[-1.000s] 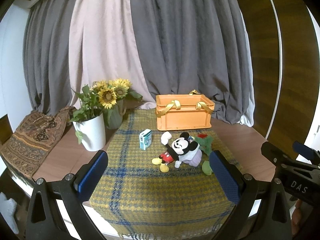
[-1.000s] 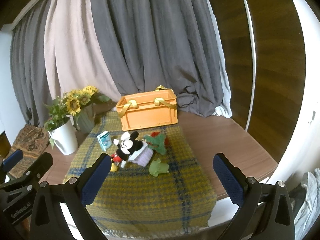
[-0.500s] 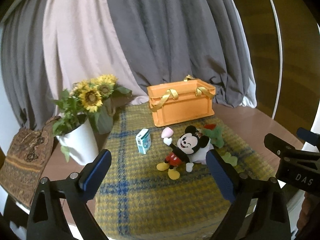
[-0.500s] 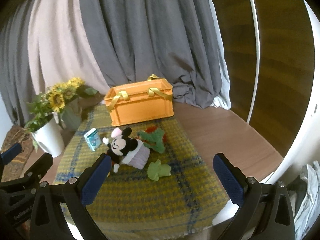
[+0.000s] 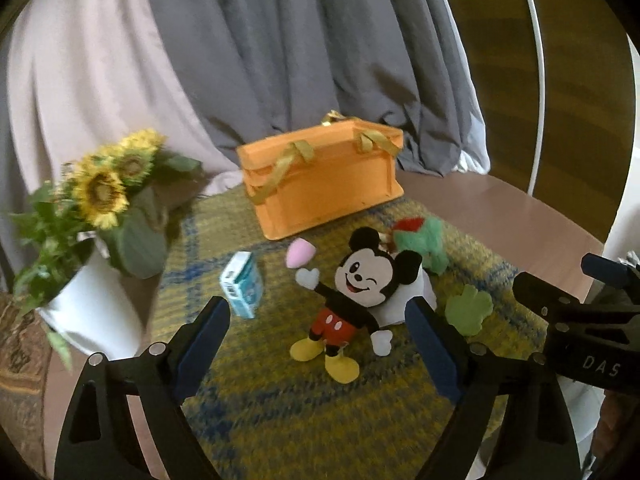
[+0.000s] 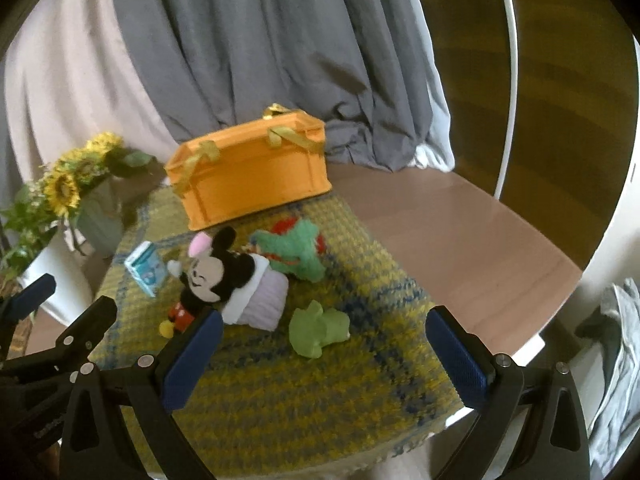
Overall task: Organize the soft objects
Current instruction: 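Reach the left tool to the Mickey plush while the right tool reaches the green frog plush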
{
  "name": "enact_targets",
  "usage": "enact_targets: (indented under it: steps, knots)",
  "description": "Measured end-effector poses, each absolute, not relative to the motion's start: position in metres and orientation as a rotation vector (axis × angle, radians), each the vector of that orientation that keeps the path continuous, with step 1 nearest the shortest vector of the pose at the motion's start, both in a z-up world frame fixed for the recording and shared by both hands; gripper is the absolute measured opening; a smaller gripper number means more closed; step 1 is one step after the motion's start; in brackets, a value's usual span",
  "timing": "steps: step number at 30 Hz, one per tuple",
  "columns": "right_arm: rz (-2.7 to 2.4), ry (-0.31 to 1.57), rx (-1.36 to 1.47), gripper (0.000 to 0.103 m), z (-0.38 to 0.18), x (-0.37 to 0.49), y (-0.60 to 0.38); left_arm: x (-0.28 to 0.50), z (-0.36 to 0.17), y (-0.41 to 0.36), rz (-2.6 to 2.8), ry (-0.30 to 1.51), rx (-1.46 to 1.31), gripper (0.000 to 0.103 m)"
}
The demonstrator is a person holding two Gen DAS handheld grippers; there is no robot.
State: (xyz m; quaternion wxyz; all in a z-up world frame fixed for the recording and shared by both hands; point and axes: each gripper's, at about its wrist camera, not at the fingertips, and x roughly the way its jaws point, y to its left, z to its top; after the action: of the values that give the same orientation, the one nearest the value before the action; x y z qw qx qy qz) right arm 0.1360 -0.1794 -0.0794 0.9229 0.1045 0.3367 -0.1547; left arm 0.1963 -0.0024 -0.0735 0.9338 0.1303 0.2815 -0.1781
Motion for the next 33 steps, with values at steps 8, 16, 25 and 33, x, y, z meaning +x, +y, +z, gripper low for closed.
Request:
enact_targets:
  steps: [8,16,25,33]
  knots:
    - [-0.384,0.749,0.223,0.101,-0.111,0.161,-0.181,0.233,-0.106,-0.008,-0.443,0.642,0.283,0.085]
    - [-0.417,0.786,0.187,0.098,-0.138,0.182,-0.177,0.259,-0.131,-0.01,-0.487,0.692,0.267,0.082]
    - [-0.427,0.819,0.14,0.095,-0.159,0.195,-0.17,0.278,-0.154,-0.015,-0.545,0.747,0.248,0.078]
    - [-0.428,0.817,0.088,0.09,-0.171,0.204,-0.165,0.288,-0.163,-0.019,-0.583,0.771,0.225,0.077]
